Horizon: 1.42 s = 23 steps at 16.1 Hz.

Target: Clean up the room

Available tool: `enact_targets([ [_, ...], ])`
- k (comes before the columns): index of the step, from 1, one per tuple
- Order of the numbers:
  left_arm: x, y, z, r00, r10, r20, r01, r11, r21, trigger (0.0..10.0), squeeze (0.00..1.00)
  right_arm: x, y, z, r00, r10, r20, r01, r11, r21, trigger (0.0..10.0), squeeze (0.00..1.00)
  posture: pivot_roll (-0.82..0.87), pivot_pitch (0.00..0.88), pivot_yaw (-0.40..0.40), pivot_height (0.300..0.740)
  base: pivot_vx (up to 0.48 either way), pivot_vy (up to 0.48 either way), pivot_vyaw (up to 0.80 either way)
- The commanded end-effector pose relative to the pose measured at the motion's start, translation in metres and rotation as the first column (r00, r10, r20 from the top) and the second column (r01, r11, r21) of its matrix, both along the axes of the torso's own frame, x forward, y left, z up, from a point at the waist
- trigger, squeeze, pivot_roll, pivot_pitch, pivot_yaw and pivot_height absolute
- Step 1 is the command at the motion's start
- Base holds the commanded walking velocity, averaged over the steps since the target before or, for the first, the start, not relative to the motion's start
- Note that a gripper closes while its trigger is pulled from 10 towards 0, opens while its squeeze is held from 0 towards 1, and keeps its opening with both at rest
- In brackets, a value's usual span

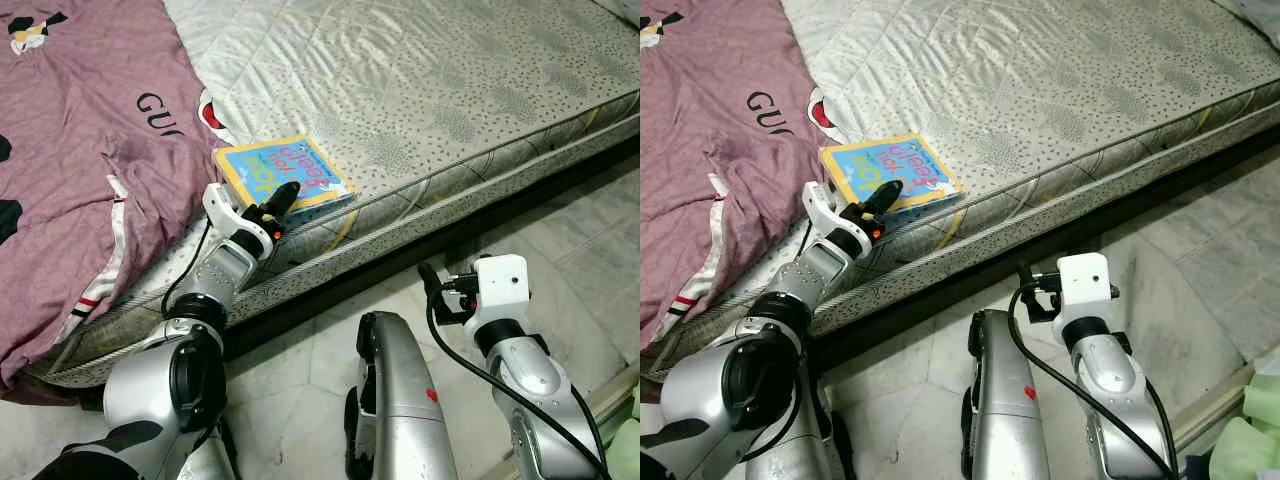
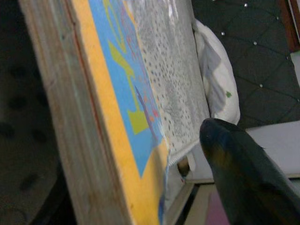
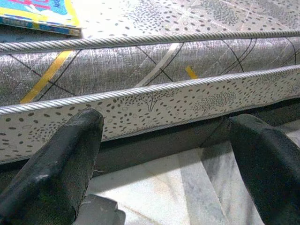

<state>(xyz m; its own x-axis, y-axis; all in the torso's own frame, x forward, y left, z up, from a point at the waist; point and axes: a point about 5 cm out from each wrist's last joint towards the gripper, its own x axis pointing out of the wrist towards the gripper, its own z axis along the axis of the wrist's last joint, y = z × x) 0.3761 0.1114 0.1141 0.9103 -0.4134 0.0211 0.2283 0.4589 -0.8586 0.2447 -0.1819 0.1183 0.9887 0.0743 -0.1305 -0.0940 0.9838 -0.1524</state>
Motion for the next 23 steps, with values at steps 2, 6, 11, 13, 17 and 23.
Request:
enact_targets([
  [2, 0.003, 0.007, 0.003, 0.999, 0.042, 0.014, -0.042, 0.999, 0.010, 0.0, 0.00, 0.001, -0.004, -0.002, 1.000, -0.020, -0.005, 0.020, 1.000, -0.009, 10.0, 0.00, -0.22, 0.156, -0.039, 0.505, 0.000, 0.000, 0.00],
  [6, 0.004, 0.018, 0.001, 0.993, 0.114, -0.014, -0.113, 0.993, 0.024, 0.0, 0.00, 0.003, -0.002, -0.002, 1.000, -0.017, 0.005, 0.017, 1.000, -0.006, 10.0, 0.00, -0.21, 0.152, -0.035, 0.505, 0.000, 0.000, 0.00],
  [11, 0.004, 0.023, 0.000, 0.990, 0.142, -0.020, -0.142, 0.990, 0.014, 0.0, 0.00, 0.006, -0.001, -0.003, 1.000, -0.019, 0.013, 0.019, 1.000, -0.001, 10.0, 0.00, -0.21, 0.146, -0.032, 0.505, 0.000, 0.000, 0.00],
  [13, 0.004, 0.023, 0.000, 0.990, 0.140, -0.017, -0.140, 0.990, 0.012, 0.0, 0.00, 0.008, 0.000, -0.003, 1.000, -0.017, 0.016, 0.017, 1.000, -0.001, 10.0, 0.00, -0.21, 0.143, -0.031, 0.505, 0.000, 0.000, 0.00],
  [17, 0.007, 0.031, 0.005, 0.981, 0.196, 0.009, -0.196, 0.978, 0.069, 0.0, 0.00, 0.015, 0.004, -0.004, 0.999, -0.017, 0.029, 0.017, 1.000, 0.009, 10.0, 0.00, -0.19, 0.121, -0.018, 0.505, 0.000, 0.000, 0.00],
  [23, 0.013, 0.026, 0.068, 0.915, 0.130, 0.382, -0.257, 0.916, 0.306, 0.0, 0.00, 0.041, 0.030, -0.003, 0.998, 0.000, 0.068, -0.008, 0.994, 0.111, 10.0, 0.00, -0.06, 0.039, 0.013, 0.505, 0.000, 0.000, 0.00],
])
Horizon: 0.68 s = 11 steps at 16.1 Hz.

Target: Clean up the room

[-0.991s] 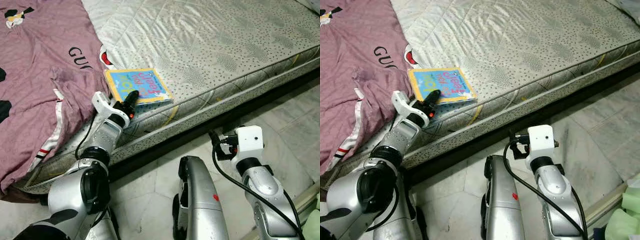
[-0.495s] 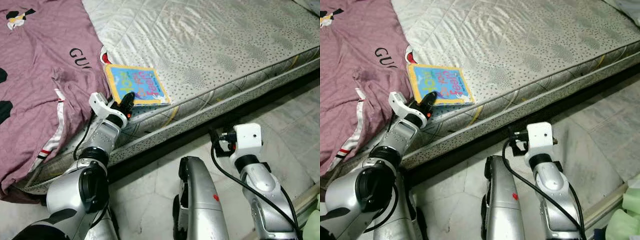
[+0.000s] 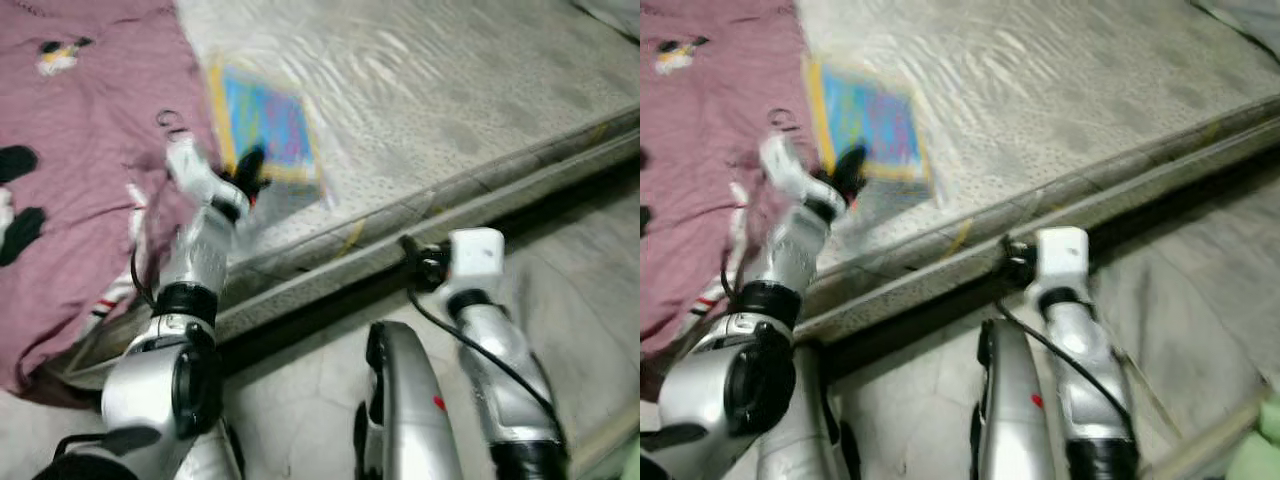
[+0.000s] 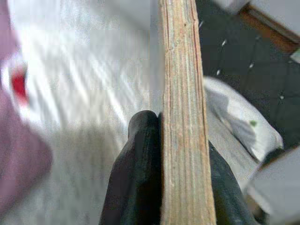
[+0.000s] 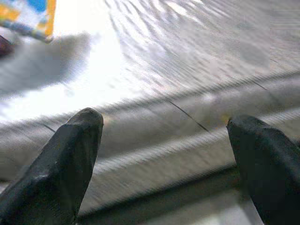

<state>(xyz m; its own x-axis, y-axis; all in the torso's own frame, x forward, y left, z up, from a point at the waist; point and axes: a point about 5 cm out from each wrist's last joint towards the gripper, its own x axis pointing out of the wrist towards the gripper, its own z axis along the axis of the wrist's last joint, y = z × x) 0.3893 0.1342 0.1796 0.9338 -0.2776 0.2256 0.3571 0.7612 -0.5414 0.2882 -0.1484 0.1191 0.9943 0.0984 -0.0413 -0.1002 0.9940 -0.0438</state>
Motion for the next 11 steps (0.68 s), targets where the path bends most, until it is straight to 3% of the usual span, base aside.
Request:
enact_targets([
  [1, -0.007, 0.005, 0.005, 0.998, 0.028, 0.053, -0.032, 0.997, 0.065, 0.0, 0.00, 0.004, 0.004, -0.006, 1.000, -0.007, -0.020, 0.007, 1.000, 0.020, 10.0, 0.00, -0.03, 0.022, 0.018, 0.505, 0.000, 0.000, 0.00],
  [3, -0.027, 0.005, 0.003, 0.995, 0.030, 0.095, -0.046, 0.986, 0.161, 0.0, 0.00, 0.012, 0.020, -0.007, 0.999, 0.036, -0.010, -0.035, 0.996, 0.084, 10.0, 0.00, 0.01, 0.000, 0.032, 0.505, 0.000, 0.000, 0.00],
  [4, -0.048, 0.006, -0.008, 0.996, 0.035, 0.080, -0.051, 0.977, 0.208, 0.0, 0.00, 0.019, 0.030, -0.003, 0.998, 0.061, 0.018, -0.063, 0.987, 0.147, 10.0, 0.00, 0.04, 0.000, 0.047, 0.505, 0.000, 0.000, 0.00],
  [6, -0.070, 0.006, -0.035, 0.999, 0.021, 0.046, -0.035, 0.946, 0.321, 0.0, 0.00, 0.026, 0.035, 0.002, 0.996, 0.063, 0.060, -0.073, 0.982, 0.174, 10.0, 0.00, 0.06, 0.000, 0.058, 0.505, 0.000, 0.000, 0.00],
  [8, -0.086, 0.005, -0.060, 0.999, 0.025, -0.042, -0.010, 0.946, 0.324, 0.0, 0.00, 0.030, 0.037, 0.002, 0.997, 0.048, 0.065, -0.060, 0.979, 0.193, 10.0, 0.00, 0.06, 0.000, 0.062, 0.519, 0.000, 0.000, 0.00],
  [11, -0.098, -0.004, -0.069, 0.997, 0.016, -0.077, 0.015, 0.927, 0.374, 0.0, 0.00, 0.033, 0.038, 0.003, 0.995, 0.053, 0.081, -0.069, 0.976, 0.209, 10.0, 0.00, 0.05, 0.000, 0.065, 0.554, 0.000, 0.000, 0.00],
])
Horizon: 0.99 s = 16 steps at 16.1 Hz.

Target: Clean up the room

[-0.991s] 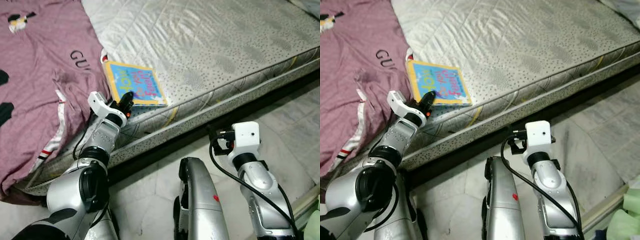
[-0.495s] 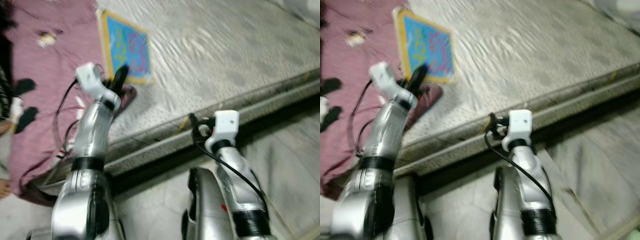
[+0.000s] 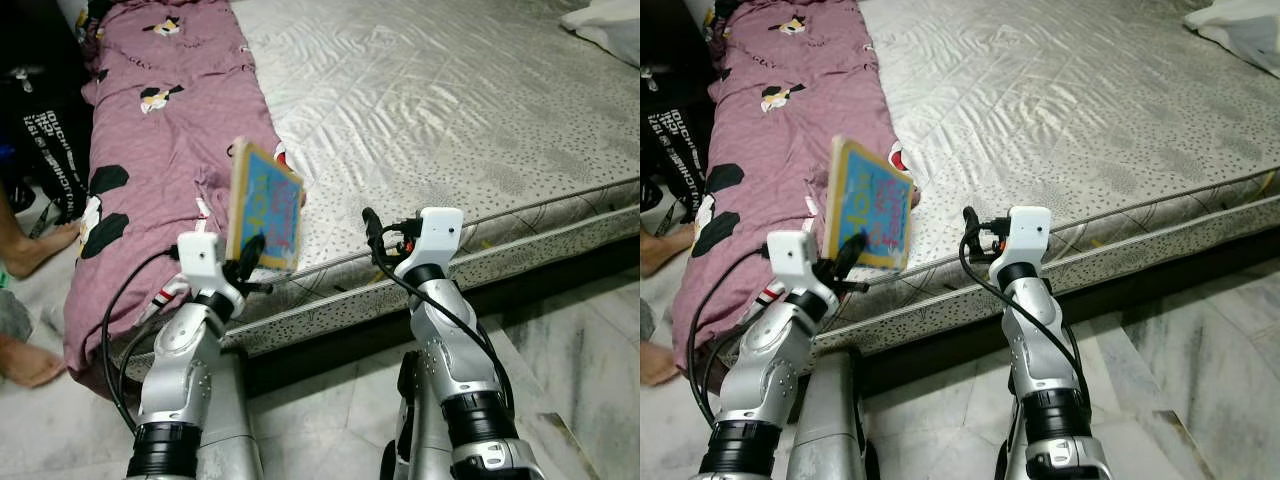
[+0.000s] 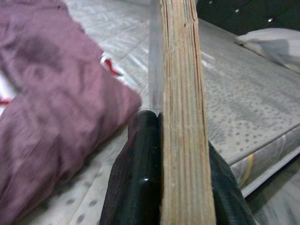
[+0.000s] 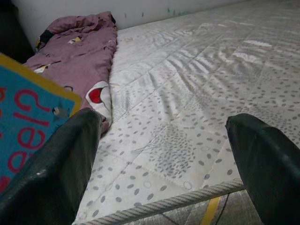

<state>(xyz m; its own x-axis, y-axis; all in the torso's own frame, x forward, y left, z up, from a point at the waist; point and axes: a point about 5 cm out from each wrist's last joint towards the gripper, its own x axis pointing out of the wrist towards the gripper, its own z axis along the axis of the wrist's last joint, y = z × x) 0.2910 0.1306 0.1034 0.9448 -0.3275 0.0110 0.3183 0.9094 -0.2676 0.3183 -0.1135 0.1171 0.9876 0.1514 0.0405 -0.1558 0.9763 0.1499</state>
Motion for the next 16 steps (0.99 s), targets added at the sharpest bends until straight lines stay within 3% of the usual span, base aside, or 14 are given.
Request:
enact_targets([
  [1, 0.000, -0.002, 0.006, 1.000, -0.001, 0.023, 0.000, 1.000, 0.023, 0.0, 0.00, 0.003, 0.002, 0.002, 1.000, 0.005, 0.011, -0.005, 1.000, 0.012, 10.0, 0.00, 0.05, 0.000, 0.058, 0.564, 0.000, 0.000, 0.00],
  [2, 0.001, -0.003, 0.005, 1.000, 0.002, 0.022, -0.002, 0.999, 0.036, 0.0, 0.00, 0.002, 0.001, -0.002, 1.000, 0.002, 0.002, -0.002, 1.000, 0.011, 10.0, 0.00, 0.05, 0.000, 0.052, 0.574, 0.000, 0.000, 0.00],
  [3, 0.000, -0.002, 0.005, 0.999, 0.019, 0.026, -0.021, 0.998, 0.065, 2.2, 0.00, 0.002, 0.001, -0.004, 1.000, 0.002, 0.002, -0.002, 1.000, 0.010, 10.0, 0.00, 0.05, 0.000, 0.043, 0.584, 0.000, 0.000, 0.00],
  [4, 0.002, 0.003, 0.006, 0.998, 0.061, 0.035, -0.064, 0.993, 0.095, 10.0, 0.00, 0.002, 0.001, -0.003, 1.000, 0.003, 0.007, -0.003, 1.000, 0.009, 10.0, 0.00, 0.04, 0.000, 0.040, 0.594, 0.000, 0.000, 0.00],
  [7, 0.004, 0.009, 0.007, 0.991, 0.134, 0.029, -0.136, 0.984, 0.117, 10.0, 0.00, 0.004, -0.002, 0.000, 1.000, -0.004, 0.024, 0.004, 1.000, 0.006, 10.0, 0.00, 0.03, 0.000, 0.049, 0.624, 0.000, 0.000, 0.00],
  [10, 0.012, -0.005, 0.015, 0.989, 0.126, 0.077, -0.136, 0.980, 0.146, 10.0, 0.00, 0.005, -0.007, -0.003, 0.999, -0.034, 0.020, 0.034, 0.999, -0.007, 10.0, 0.00, 0.04, 0.000, 0.049, 0.669, 0.000, 0.000, 0.00],
  [16, 0.008, -0.007, 0.015, 0.990, 0.131, 0.055, -0.138, 0.981, 0.138, 10.0, 0.00, -0.001, -0.017, -0.004, 0.996, -0.083, 0.038, 0.084, 0.996, -0.033, 10.0, 0.00, 0.03, 0.000, 0.053, 0.679, 0.000, 0.000, 0.00],
])
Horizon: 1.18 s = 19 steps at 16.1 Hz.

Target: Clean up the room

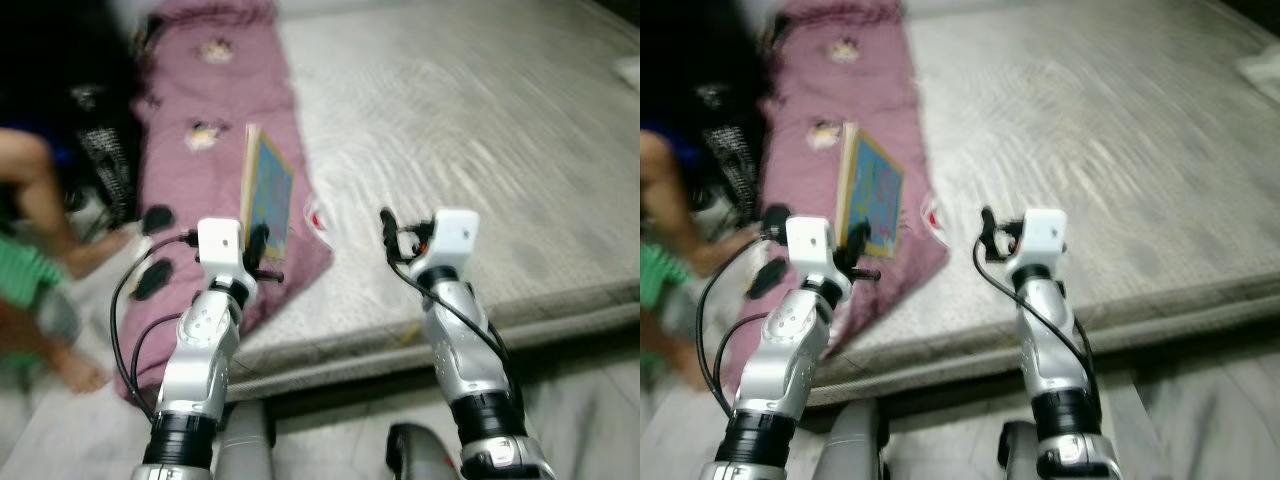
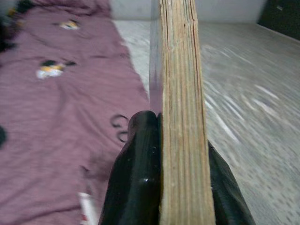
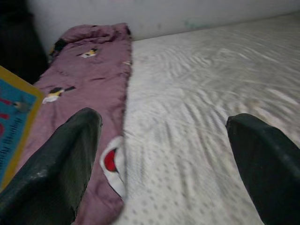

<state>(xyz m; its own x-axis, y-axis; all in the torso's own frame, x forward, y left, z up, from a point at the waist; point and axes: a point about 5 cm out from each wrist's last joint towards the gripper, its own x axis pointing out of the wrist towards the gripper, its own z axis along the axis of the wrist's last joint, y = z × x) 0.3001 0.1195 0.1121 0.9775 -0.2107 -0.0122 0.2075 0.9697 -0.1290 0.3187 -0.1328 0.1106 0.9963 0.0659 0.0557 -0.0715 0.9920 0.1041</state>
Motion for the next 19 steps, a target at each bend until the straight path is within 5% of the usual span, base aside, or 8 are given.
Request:
enact_targets([
  [1, -0.002, 0.004, 0.004, 1.000, 0.008, 0.023, -0.008, 1.000, 0.002, 10.0, 0.00, -0.001, 0.001, 0.002, 1.000, -0.006, 0.012, 0.006, 1.000, 0.002, 10.0, 0.00, 0.03, 0.000, 0.054, 0.694, 0.000, 0.000, 0.00],
  [5, 0.000, 0.002, 0.004, 1.000, 0.001, 0.029, -0.001, 1.000, 0.025, 10.0, 0.00, -0.002, 0.001, -0.002, 1.000, -0.018, -0.003, 0.018, 1.000, 0.001, 10.0, 0.00, 0.03, 0.000, 0.055, 0.739, 0.000, 0.000, 0.00],
  [12, -0.004, 0.010, -0.004, 1.000, 0.007, 0.013, -0.007, 1.000, 0.008, 10.0, 0.00, -0.005, -0.007, -0.014, 0.995, -0.080, -0.067, 0.076, 0.995, -0.065, 10.0, 0.00, 0.03, 0.000, 0.046, 0.740, 0.000, 0.000, 0.00],
  [19, -0.005, 0.004, -0.007, 1.000, -0.011, -0.002, 0.011, 0.999, 0.043, 10.0, 0.00, -0.004, -0.006, -0.007, 0.998, -0.059, -0.028, 0.057, 0.996, -0.067, 10.0, 0.00, 0.04, 0.000, 0.045, 0.740, 0.000, 0.000, 0.00],
])
